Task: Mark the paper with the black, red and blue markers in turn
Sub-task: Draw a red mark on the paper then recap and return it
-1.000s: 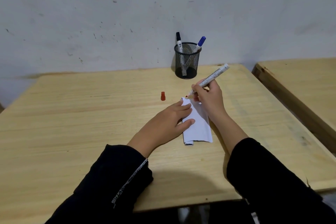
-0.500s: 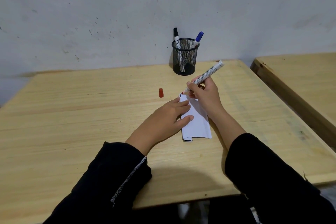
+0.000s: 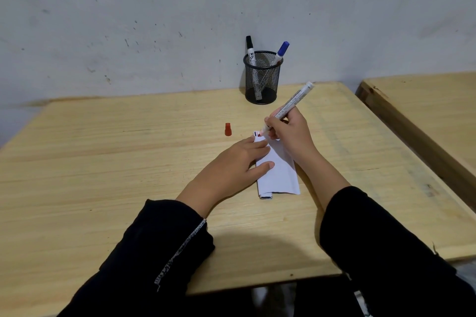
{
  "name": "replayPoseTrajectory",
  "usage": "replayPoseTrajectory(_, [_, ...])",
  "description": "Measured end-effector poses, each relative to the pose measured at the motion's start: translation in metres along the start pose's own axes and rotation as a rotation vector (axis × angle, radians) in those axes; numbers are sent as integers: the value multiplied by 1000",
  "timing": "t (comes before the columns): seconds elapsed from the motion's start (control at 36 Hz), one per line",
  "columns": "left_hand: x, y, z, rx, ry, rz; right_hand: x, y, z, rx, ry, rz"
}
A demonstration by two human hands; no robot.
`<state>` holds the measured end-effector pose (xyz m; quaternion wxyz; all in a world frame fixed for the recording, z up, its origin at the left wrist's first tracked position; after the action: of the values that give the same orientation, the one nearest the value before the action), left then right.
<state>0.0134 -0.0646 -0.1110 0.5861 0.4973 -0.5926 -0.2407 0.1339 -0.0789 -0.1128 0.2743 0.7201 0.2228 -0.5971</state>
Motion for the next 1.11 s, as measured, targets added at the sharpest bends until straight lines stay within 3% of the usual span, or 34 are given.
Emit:
replayPoseTrajectory(0.17, [1,2,0,-1,6,4,2,3,-1,16,-19,-37])
replayPoseTrajectory(0.53, [-15,0,0,50,98,163,9,29,-4,156,-149,-459])
replayPoseTrajectory(0.61, [-14,13,-2,133,102,195,9,31,-3,167,-162,-510])
replayPoseTrajectory(0.75, [-26,50,-4,412,150,64,10,31,-3,167,-172,-539])
replayPoseTrajectory(0.97, [-71,49,-3,434,373,27,7,25,-1,135,-162,-539])
replayPoseTrajectory(1.11, [-77,59,0,536,445,197,7,24,-1,138,-155,-493])
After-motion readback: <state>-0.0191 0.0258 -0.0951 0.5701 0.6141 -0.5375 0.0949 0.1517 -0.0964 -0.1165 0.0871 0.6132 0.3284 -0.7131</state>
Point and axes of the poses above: each hand's wrist, its own z-axis away from the middle knuckle, its own y-axis out of the back of the hand, x = y × z, the point moved 10 cm from there along -z, towards the middle knuckle, and after that the axes turned 1 degree about x, right-handed, at the moved point
